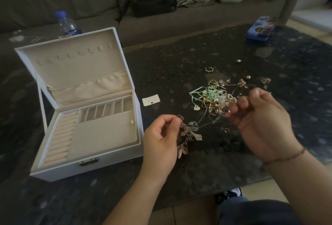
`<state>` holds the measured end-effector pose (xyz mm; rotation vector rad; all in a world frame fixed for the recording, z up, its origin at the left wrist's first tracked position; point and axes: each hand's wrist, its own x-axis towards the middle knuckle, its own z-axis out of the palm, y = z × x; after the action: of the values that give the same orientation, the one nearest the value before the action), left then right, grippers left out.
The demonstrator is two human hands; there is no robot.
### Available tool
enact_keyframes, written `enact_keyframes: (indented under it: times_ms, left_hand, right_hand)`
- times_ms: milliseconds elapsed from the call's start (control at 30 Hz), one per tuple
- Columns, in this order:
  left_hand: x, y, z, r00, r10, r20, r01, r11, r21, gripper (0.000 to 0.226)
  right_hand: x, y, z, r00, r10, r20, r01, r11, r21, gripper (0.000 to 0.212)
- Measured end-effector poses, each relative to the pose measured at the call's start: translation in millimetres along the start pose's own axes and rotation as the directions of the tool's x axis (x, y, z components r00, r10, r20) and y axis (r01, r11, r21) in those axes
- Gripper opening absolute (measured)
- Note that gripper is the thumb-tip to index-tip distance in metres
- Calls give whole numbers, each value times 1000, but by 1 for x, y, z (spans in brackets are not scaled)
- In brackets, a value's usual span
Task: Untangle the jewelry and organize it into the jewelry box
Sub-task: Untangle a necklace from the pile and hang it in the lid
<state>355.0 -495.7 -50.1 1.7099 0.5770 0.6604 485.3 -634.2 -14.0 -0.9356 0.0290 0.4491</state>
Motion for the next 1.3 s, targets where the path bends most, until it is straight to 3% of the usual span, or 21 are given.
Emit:
enact_keyframes:
  times_ms: [133,267,300,367,400,433,467,533,600,667,733,833,967,1100,1133,1200,1267,1300]
  left_hand:
    - [-4,-5,-4,991,91,95,-106,981,163,8]
    - [-9,-10,-11,985,138,100,-159,952,261,14]
    - [-11,-11,-12,983,140,121,-170,944,282,17]
    - [-16,-13,-12,977,117,179,-165,944,285,25]
    - [-19,-13,-12,974,113,196,-166,945,281,30]
    - [-20,-12,-12,972,119,201,-173,945,278,36]
    - [-21,-12,-13,971,128,204,-182,944,277,41]
    - [-20,-11,-16,966,136,222,-194,944,268,47]
    - [-19,-11,-19,957,133,259,-205,939,275,47]
    - [-18,-10,-21,946,135,294,-226,927,300,47]
    - [-17,-11,-22,946,137,294,-235,915,329,47]
    - [-13,-13,-22,954,170,246,-250,906,342,43]
    - [-14,-12,-24,962,246,119,-270,922,277,31]
    - [-20,-5,-28,988,150,39,-146,985,-88,32]
    - [-21,-4,-32,988,144,52,-138,985,-104,34]
    - [-24,-3,-40,970,183,157,-203,972,120,33]
    - [-28,0,-42,916,240,322,-381,769,513,20]
    - [-30,1,-40,894,254,368,-440,644,626,20]
  right_hand:
    - [12,-2,-16,983,166,-83,-185,919,-349,21]
    - [15,-8,-18,990,74,-119,-136,706,-695,7]
    - [13,-8,-18,995,36,-95,-99,566,-819,12]
    - [8,-4,-17,993,-112,44,52,69,-996,47]
    - [1,-3,-14,961,-177,211,195,-105,-975,59]
    - [-5,-2,-9,902,-154,403,377,-174,-910,64]
    - [-11,-2,-4,829,-24,559,549,-159,-821,62]
    - [-20,2,0,676,305,671,720,-81,-689,51]
    - [-20,11,-6,606,414,679,790,-213,-575,41]
    - [-25,15,-7,642,417,644,765,-400,-504,40]
    - [-30,15,-5,685,370,628,723,-456,-519,48]
    - [-41,19,-3,660,304,687,720,-515,-464,59]
    - [-55,34,-8,642,331,692,735,-524,-430,60]
    - [-50,43,-17,635,284,719,746,-467,-475,31]
    - [-47,44,-19,631,262,730,750,-447,-488,23]
    - [-41,43,-23,638,194,745,745,-401,-533,13]
    - [-37,38,-27,662,126,739,723,-368,-585,6]
    - [-35,36,-29,675,93,732,708,-360,-608,15]
